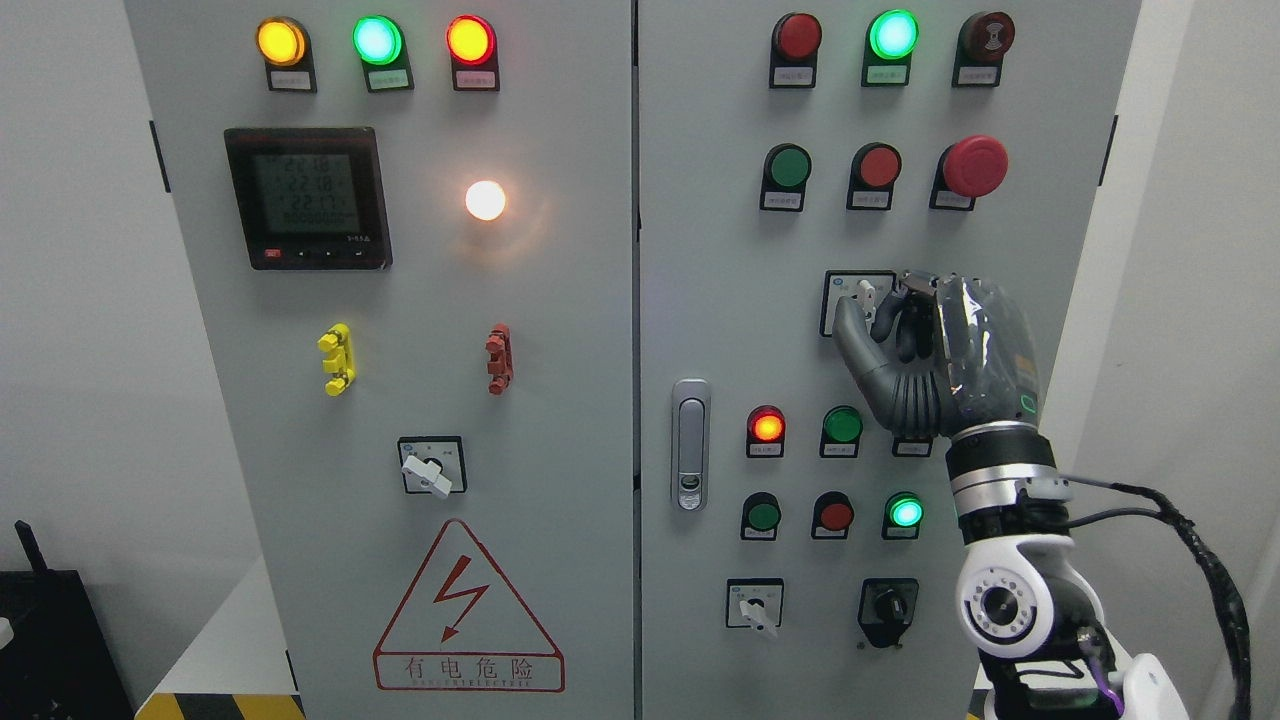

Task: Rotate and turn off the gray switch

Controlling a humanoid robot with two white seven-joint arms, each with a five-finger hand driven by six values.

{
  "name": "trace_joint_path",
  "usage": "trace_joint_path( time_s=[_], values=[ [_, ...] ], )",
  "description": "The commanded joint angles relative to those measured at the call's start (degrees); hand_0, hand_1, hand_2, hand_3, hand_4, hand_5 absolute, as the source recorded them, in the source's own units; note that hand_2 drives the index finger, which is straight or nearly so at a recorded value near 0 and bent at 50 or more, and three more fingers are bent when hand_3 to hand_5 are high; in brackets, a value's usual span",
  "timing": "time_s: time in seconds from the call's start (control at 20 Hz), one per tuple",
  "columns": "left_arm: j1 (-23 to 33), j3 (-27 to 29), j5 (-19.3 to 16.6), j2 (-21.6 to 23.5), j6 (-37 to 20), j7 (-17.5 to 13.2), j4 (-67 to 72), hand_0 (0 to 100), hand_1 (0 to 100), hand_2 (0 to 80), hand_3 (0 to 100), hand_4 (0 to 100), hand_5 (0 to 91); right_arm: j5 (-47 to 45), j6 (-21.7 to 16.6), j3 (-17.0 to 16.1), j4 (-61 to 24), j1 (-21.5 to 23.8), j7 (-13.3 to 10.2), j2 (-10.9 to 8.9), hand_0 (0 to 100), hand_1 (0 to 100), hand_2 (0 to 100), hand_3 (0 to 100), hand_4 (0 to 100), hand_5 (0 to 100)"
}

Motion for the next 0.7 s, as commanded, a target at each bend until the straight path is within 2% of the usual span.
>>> trace_joint_path(
  time_s=[0.0,0.65],
  values=[
    [-0.01,1.85,-0.44,0.0,-0.03,0.06,1.32,12,39,0.0,0,0,0.0,0.1,-0.41,-0.05,-0.32,-0.12,-0.07,-0.11,56,38,74,100,94,100],
    [-0.01,1.84,-0.44,0.0,-0.03,0.06,1.32,12,39,0.0,0,0,0.0,0.27,-0.76,-0.49,-2.34,-0.03,-0.51,-0.99,52,42,73,100,93,100]
  ],
)
